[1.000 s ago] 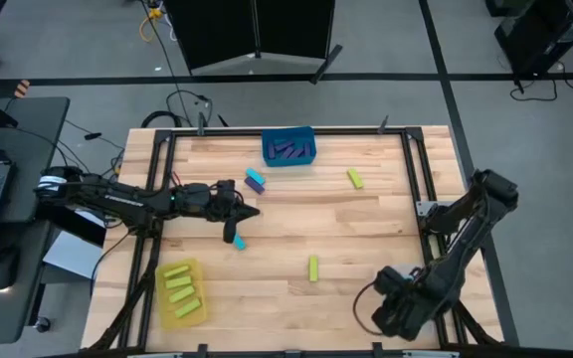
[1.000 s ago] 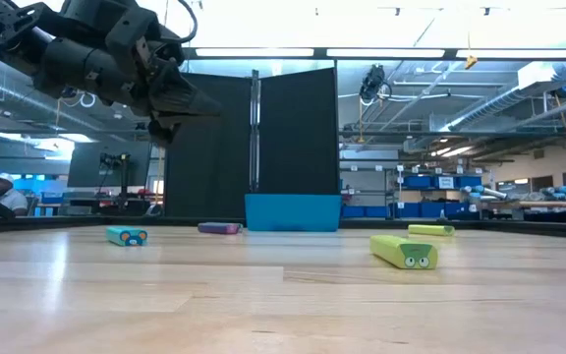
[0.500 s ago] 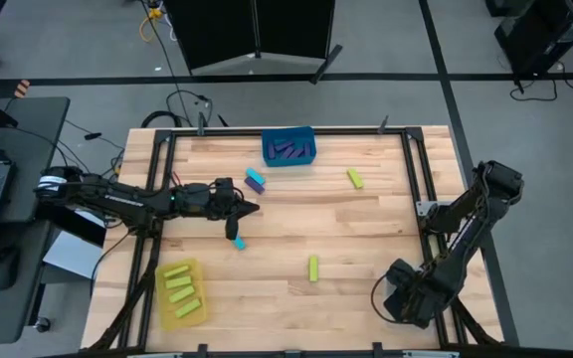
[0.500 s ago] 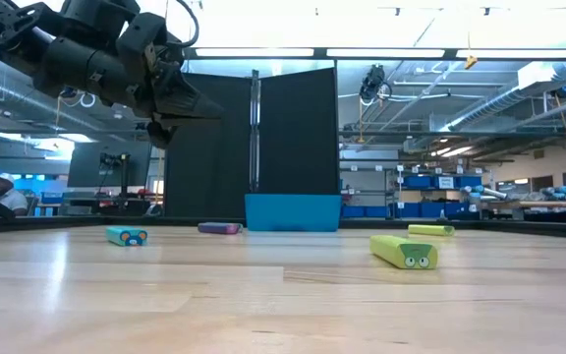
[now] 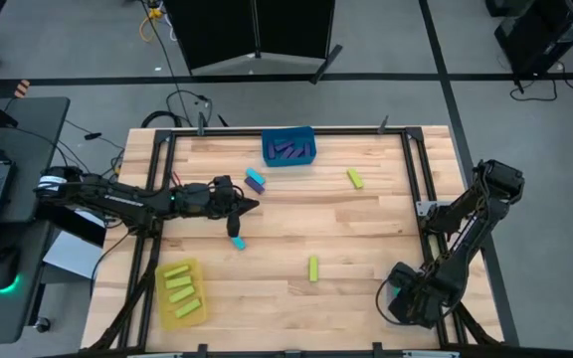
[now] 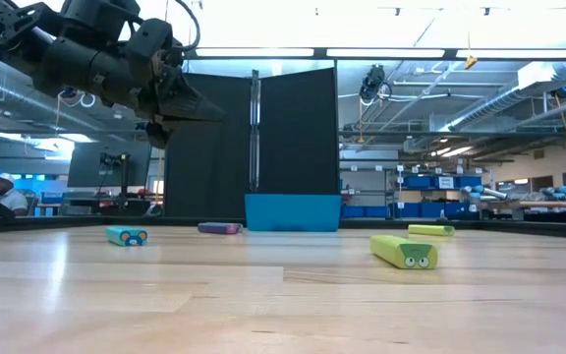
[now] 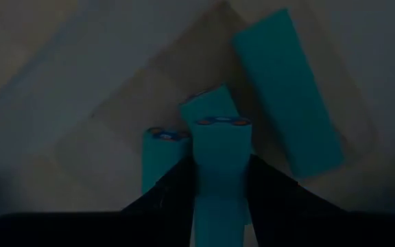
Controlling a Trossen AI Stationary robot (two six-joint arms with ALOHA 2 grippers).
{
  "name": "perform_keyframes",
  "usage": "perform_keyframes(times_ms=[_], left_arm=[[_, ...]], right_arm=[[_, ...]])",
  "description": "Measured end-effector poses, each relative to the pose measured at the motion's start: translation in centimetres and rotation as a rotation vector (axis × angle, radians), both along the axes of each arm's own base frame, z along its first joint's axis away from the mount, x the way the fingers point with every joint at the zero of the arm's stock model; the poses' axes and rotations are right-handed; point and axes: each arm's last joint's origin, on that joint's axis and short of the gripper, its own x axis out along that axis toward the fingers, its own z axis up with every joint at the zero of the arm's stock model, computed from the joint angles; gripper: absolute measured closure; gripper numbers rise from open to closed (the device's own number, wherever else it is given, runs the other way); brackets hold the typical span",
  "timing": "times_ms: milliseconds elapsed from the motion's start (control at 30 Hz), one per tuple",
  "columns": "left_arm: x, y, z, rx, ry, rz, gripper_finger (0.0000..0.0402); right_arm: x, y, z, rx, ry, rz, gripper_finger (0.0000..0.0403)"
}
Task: Sort blocks
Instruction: Put the sky blue block into the white bin
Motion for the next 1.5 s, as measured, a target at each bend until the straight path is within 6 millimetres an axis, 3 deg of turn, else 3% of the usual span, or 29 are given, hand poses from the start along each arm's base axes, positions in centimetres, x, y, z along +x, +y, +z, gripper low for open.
perform_keyframes(times_ms=[200, 367, 633, 733, 867, 1000, 1167, 1367, 1500], left_arm=[[0.0, 0.0, 0.0, 0.000, 0.007, 0.000, 0.0392], [0.8, 0.1, 1.1, 0.018, 0.101, -0.002, 0.0392], [1.2, 3.3, 4.8, 0.056, 0.410, -0.027, 0.0398], [1.0, 5.5, 6.4, 0.092, 0.477, -0.084, 0.0399], [0.6, 9.0, 7.0, 0.110, 0.568, -0.149, 0.0400], [1.0, 11.9, 6.9, 0.147, 0.569, -0.251, 0.0400], [2.2, 14.3, 5.3, 0.194, 0.652, -0.366, 0.0400], [3.8, 15.6, 2.5, 0.242, 0.763, -0.543, 0.0395], [4.4, 16.1, 1.2, 0.295, 0.837, -0.573, 0.0375]], right_arm=[[0.1, 0.2, 1.4, 0.052, -0.026, 0.009, 0.0224], [0.1, 0.1, 3.6, 0.064, -0.043, 0.053, 0.0215], [0.5, -1.4, 7.9, 0.026, -0.077, 0.137, 0.0269], [1.0, -2.2, 9.2, 0.009, -0.156, 0.137, 0.0305], [2.1, -3.1, 10.4, 0.003, -0.231, 0.104, 0.0353], [3.4, -3.9, 11.0, -0.005, -0.261, 0.088, 0.0376], [5.2, -5.2, 12.0, -0.007, -0.297, 0.059, 0.0369], [7.0, -6.8, 13.6, -0.012, -0.351, 0.047, 0.0346], [7.7, -7.6, 14.3, -0.016, -0.377, 0.034, 0.0332]])
